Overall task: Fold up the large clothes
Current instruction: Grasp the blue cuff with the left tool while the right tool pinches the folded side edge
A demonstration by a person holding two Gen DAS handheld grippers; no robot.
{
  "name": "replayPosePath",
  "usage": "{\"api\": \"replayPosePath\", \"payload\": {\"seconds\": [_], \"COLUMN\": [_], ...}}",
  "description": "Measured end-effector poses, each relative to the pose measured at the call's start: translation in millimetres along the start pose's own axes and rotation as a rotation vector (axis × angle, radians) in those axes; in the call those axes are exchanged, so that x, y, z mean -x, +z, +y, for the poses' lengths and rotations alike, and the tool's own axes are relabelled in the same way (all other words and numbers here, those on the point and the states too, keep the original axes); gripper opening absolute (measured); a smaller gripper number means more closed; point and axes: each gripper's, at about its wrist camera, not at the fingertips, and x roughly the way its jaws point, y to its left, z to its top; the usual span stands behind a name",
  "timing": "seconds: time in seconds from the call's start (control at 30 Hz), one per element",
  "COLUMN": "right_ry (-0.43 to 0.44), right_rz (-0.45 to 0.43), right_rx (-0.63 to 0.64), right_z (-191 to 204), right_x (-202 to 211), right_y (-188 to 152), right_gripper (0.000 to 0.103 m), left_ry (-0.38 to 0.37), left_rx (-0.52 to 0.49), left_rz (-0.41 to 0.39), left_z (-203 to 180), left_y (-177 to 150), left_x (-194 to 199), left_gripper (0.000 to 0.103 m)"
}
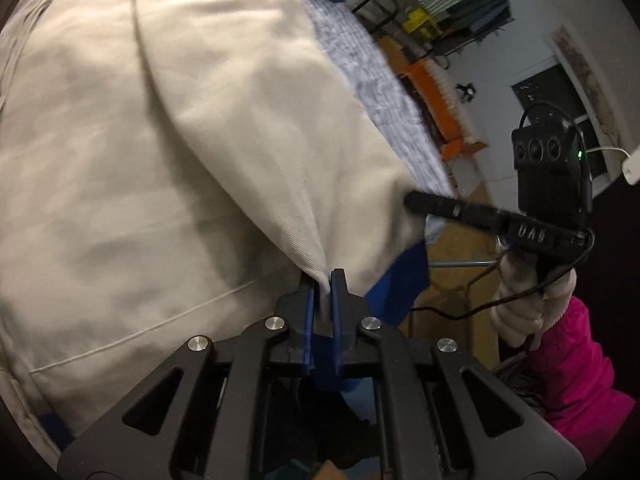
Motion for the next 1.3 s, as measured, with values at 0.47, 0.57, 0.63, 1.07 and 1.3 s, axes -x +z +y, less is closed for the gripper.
{"api": "replayPosePath", "payload": {"seconds": [0.47,0.57,0.63,1.07,1.3], "right_ry": [-0.016,0.002,-0.007,0.075,0.101], "right_rz": [-0.022,0.019,0.022,0.045,-0.014], "right_rx": [-0.109,-0.125,-0.093,-0.185,-0.099], "right_z": [-48.4,-51.7,-48.3,-51.7,-22.1], "right_x": [0.5,-15.4,-18.9,-19.2,1.6], "right_y": [-6.4,-9.6,-7.5,-7.0,-3.1], "right_gripper": [0.078,0.071,0.070,0.015,0.015], "left_ry": [0.045,0.051,0.124,0.372,0.393], "left_rx": [-0.115,-0.128,-0.151,-0.109,-0.145], "left_rz": [0.010,-0.071,-0.126,-0.118,-0.114], "left_z": [-26.9,-33.9,-35.9,3.7,6.9], "left_y": [0.4,16.7,37.5,143.3,129.5], "left_x": [8.5,32.8,39.3,-53.4,-62.9], "left_gripper": [0.005,0.005,0.006,0.006,0.008]}}
